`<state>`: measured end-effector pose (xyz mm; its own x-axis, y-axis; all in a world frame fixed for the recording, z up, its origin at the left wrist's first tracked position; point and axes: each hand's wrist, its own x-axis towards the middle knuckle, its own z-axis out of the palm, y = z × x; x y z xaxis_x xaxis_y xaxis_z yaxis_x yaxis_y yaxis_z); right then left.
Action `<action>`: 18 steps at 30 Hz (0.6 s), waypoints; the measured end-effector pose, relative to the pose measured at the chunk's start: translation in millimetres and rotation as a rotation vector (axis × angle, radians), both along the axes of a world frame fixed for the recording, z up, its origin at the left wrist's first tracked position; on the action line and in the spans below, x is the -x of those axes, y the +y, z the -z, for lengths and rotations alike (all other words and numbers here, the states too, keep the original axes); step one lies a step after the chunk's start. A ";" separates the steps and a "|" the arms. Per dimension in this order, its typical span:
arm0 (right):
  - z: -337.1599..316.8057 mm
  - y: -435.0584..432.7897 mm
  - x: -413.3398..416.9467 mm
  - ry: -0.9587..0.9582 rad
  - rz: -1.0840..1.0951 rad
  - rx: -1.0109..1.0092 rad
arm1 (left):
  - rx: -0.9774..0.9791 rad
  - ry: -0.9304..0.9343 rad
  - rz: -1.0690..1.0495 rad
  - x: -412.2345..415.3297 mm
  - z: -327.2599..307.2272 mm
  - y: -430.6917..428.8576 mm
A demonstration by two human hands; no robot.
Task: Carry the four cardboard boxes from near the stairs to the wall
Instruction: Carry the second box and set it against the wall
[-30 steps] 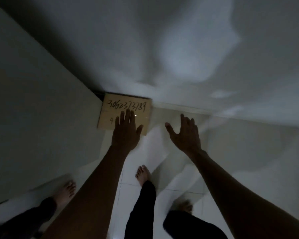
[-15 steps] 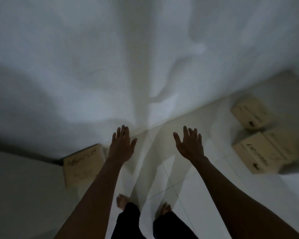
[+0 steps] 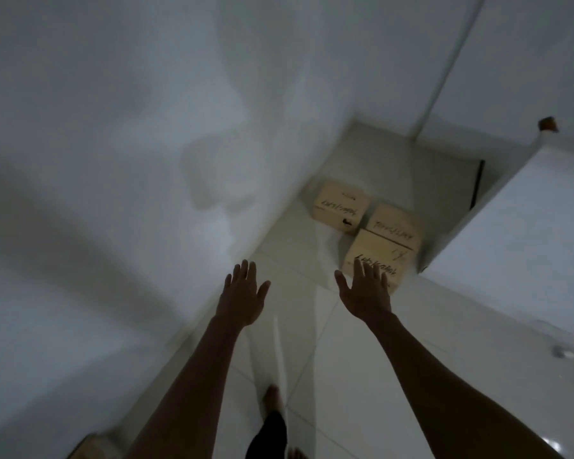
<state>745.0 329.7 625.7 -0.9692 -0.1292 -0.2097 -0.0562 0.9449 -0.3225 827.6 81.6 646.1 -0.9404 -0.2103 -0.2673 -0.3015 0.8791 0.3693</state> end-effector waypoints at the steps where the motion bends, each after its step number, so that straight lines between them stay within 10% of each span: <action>1: 1.7 7.1 10.5 -0.002 0.025 0.001 | 0.007 -0.009 0.028 18.1 0.5 4.1; 18: 40.9 92.0 202.1 -0.058 0.400 0.139 | 0.027 -0.145 0.350 293.8 42.2 61.6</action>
<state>543.0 421.7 584.8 -0.9360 0.2232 -0.2721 0.3274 0.8360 -0.4403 533.8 143.2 603.9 -0.9093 0.1086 -0.4017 -0.0285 0.9468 0.3204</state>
